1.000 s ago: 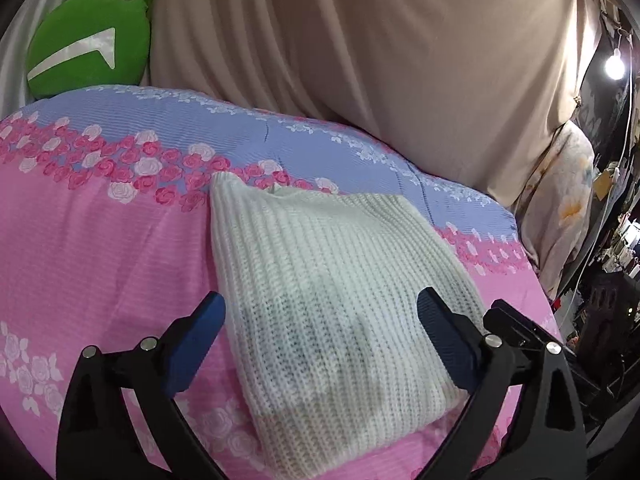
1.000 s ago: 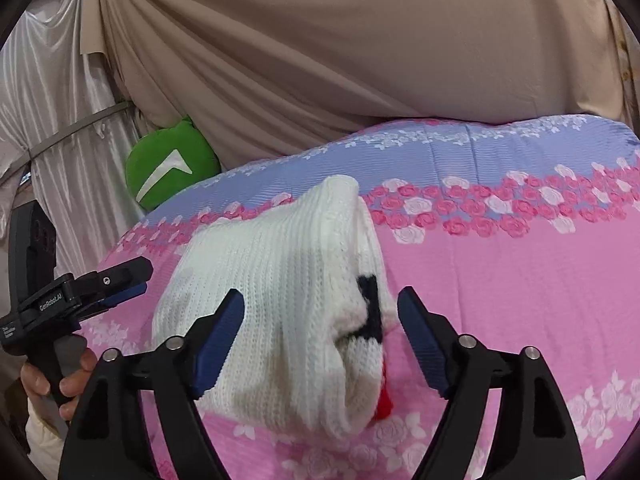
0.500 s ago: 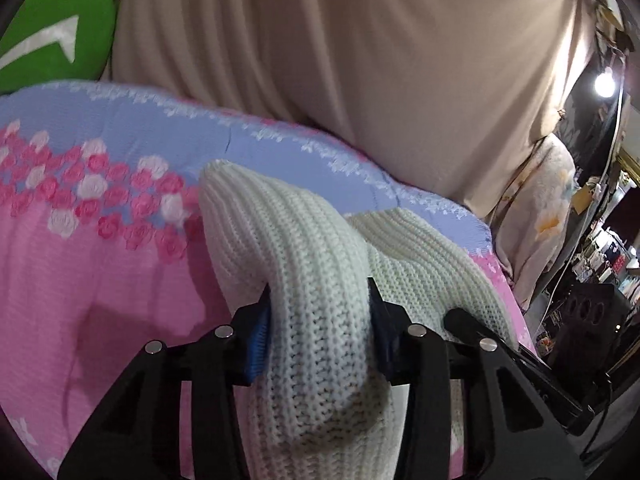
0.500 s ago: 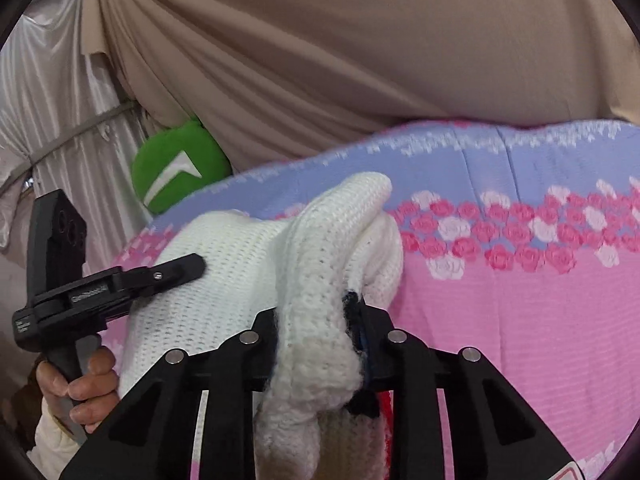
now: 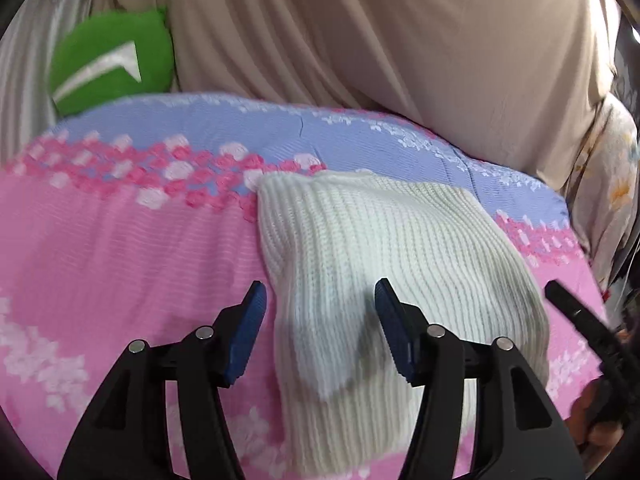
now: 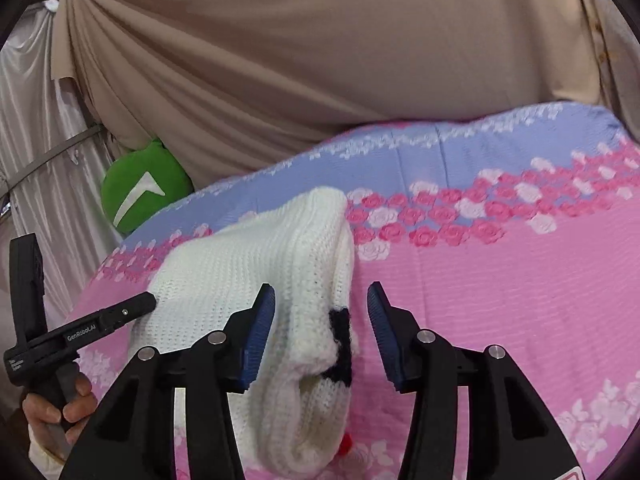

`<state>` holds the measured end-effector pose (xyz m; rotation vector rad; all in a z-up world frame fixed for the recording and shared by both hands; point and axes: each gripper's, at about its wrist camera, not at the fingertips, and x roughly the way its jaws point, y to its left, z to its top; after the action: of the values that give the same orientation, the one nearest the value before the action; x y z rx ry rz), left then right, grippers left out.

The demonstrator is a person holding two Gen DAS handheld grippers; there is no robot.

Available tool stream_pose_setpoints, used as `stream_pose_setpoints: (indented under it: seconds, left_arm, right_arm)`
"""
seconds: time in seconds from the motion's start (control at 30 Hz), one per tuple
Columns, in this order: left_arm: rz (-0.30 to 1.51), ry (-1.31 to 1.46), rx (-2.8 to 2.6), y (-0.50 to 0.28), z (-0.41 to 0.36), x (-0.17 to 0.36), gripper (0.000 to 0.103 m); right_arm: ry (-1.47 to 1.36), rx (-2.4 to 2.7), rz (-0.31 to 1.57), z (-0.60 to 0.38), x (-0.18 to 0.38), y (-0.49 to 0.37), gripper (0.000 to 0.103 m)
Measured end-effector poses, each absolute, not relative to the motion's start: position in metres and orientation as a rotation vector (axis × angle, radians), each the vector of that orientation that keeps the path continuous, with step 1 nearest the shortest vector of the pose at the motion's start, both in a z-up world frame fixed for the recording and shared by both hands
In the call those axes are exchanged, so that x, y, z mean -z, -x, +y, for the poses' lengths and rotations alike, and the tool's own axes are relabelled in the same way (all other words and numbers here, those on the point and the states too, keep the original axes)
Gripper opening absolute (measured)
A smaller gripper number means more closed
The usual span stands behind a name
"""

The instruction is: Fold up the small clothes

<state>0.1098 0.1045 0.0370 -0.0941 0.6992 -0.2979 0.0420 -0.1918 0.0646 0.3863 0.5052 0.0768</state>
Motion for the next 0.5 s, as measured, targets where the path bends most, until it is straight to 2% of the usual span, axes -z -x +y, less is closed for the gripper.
stream_pose_setpoints:
  seconds: [0.03, 0.13, 0.27, 0.37, 0.5]
  left_arm:
    - [0.693, 0.08, 0.302, -0.1, 0.101, -0.038, 0.055]
    - [0.734, 0.032, 0.296, -0.09, 0.089, -0.028, 0.055]
    - [0.837, 0.024, 0.228, -0.094, 0.09, 0.01, 0.057]
    - [0.876, 0.103, 0.245, -0.086, 0.109, 0.023, 0.06]
    - [0.882, 0.133, 0.236, -0.08, 0.117, 0.018, 0.058]
  right_arm:
    - [-0.385, -0.094, 0.501, -0.188, -0.067, -0.035, 0.025]
    - [-0.34, -0.141, 0.575, -0.17, -0.053, -0.035, 0.003]
    - [-0.314, -0.156, 0.732, -0.159, -0.011, -0.052, 0.0]
    - [-0.298, -0.152, 0.714, -0.155, -0.018, -0.043, 0.0]
    - [-0.28, -0.15, 0.667, -0.152, -0.035, -0.036, 0.0]
